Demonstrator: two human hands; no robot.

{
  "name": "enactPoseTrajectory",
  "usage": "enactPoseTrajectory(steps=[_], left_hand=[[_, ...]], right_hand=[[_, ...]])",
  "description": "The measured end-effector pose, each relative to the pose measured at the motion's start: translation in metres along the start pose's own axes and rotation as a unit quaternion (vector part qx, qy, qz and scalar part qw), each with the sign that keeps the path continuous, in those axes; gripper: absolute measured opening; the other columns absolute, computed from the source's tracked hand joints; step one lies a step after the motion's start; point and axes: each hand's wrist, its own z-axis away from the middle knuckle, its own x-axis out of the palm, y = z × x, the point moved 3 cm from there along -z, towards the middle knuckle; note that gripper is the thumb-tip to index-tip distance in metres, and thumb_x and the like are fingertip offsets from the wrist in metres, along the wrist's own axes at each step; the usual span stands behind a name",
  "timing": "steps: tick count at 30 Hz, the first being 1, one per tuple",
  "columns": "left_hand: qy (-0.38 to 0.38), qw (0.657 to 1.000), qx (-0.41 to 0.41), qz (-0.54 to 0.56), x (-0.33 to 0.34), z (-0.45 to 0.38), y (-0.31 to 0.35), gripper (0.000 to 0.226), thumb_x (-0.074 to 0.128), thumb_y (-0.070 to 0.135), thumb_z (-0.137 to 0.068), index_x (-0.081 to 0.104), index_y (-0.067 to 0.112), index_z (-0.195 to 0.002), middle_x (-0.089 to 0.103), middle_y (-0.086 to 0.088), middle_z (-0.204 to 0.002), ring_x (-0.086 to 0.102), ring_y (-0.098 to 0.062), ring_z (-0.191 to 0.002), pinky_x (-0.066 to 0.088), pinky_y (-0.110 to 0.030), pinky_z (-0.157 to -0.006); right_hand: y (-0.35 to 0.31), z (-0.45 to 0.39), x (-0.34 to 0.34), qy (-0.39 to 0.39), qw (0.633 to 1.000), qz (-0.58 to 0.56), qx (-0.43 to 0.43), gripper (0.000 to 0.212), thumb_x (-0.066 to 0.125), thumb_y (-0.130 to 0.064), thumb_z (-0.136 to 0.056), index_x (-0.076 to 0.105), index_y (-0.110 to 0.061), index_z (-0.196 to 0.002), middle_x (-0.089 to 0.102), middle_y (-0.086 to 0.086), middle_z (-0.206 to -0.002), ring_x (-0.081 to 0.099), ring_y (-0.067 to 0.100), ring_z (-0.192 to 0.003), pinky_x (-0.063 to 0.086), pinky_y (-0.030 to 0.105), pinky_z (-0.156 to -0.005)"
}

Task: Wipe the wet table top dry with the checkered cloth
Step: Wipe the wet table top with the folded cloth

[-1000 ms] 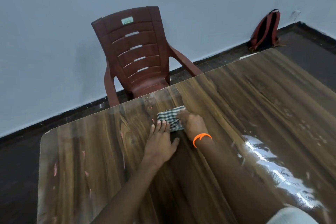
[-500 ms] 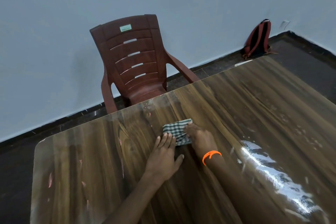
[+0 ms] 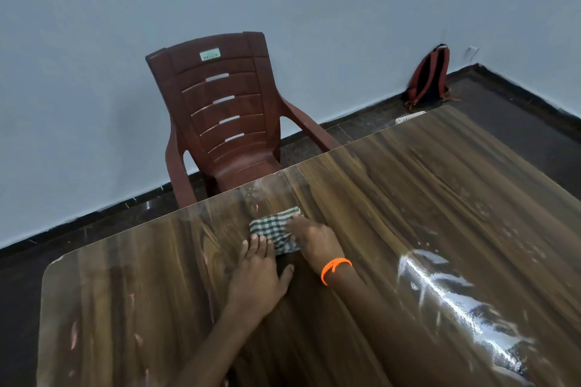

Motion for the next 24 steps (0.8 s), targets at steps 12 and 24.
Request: enactPoseTrajectory(steps=[12,24], left_hand=[[0.008,0.999,0.030,-0.009,-0.012,-0.057,0.017,0.076,0.031,0.056,-0.102,0.031,0.001,-0.154,0.032,-0.016,-0.162,0.019,-0.026,-0.153,0.007,-0.045,-0.126],[0.019,1.000,-0.004,-0.015,-0.013,-0.027,-0.008,0.080,0.033,0.059,-0.100,0.033,-0.002,-0.152,0.037,-0.022,-0.157,0.025,-0.031,-0.150,0.012,-0.045,-0.125]], right_hand=[[0.030,-0.030,-0.026,0.046,0.995,0.010,0.092,0.030,0.062,-0.009,-0.078,0.071,-0.028,-0.100,0.068,-0.010,-0.113,0.062,0.013,-0.106,0.050,0.030,-0.086],[-0.002,-0.032,-0.006,0.041,0.999,-0.020,-0.028,0.033,0.065,0.002,-0.078,0.073,-0.017,-0.105,0.067,-0.001,-0.118,0.059,0.015,-0.115,0.049,0.032,-0.093]])
